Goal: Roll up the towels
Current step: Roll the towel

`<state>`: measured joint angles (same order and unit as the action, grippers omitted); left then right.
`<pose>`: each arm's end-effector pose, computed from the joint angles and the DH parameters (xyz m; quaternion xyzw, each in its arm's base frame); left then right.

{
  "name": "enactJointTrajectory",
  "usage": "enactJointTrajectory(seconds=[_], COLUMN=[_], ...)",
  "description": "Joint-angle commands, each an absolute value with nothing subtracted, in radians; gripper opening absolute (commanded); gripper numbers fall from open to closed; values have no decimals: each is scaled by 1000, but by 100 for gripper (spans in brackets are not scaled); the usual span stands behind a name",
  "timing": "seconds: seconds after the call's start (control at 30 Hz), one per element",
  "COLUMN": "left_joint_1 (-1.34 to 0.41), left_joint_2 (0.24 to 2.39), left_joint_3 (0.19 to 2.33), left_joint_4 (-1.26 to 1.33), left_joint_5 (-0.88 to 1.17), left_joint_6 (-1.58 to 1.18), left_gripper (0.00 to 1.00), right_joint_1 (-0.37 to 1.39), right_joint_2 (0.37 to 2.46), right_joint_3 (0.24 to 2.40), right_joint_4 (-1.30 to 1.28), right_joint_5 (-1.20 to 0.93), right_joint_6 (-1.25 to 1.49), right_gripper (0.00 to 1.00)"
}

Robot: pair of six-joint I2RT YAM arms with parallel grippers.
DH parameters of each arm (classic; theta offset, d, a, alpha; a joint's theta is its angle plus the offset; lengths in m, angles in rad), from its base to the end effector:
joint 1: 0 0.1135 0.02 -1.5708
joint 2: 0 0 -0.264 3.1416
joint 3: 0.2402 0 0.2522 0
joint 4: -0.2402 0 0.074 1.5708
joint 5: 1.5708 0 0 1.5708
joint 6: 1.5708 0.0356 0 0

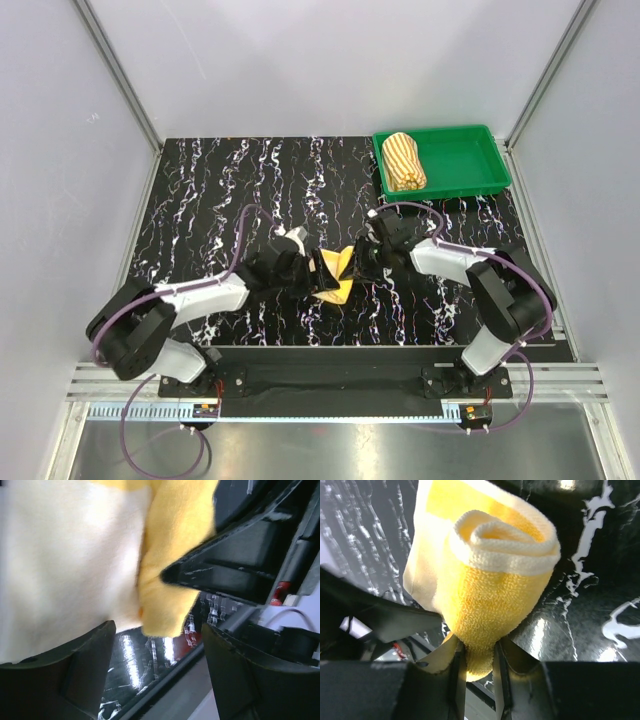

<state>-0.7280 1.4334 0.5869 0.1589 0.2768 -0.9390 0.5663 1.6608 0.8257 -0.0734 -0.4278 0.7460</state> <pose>0.1986 -0.1901 0.1626 -0.0357 0.8967 -0.3972 0.1922 0.2605 0.1831 0.1512 0.0142 0.9266 0.3529 0.1293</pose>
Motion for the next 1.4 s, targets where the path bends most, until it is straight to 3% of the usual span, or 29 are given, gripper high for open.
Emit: enactJointTrajectory(seconds=[0.0,0.17,0.27,0.77,1.37], left_joint_1=[-820,-1066,-1181,-1377,-1411], left_joint_2=[1353,1399,1448,1847,1960], left_joint_3=[698,874,945,1206,1325], left_joint_4=[-136,-366,-382,-465,-610], left_joint_5=[3,-447,-553,-741,-919], left_joint_6=[-793,-694,-658,-540,-586], left_gripper=[75,75,76,76,72], right_joint_1=[586,600,609,615,623], right_joint_2=[1649,1707,1735,1750,1759], right_joint_3=[925,994,1019,1048,1051], right_joint_4=[-331,-457,-488,-534,-540], right_joint_5=[-328,-301,-296,-310,-339], right_joint_6=[660,624,614,592,584], right_gripper=[21,19,18,17,15])
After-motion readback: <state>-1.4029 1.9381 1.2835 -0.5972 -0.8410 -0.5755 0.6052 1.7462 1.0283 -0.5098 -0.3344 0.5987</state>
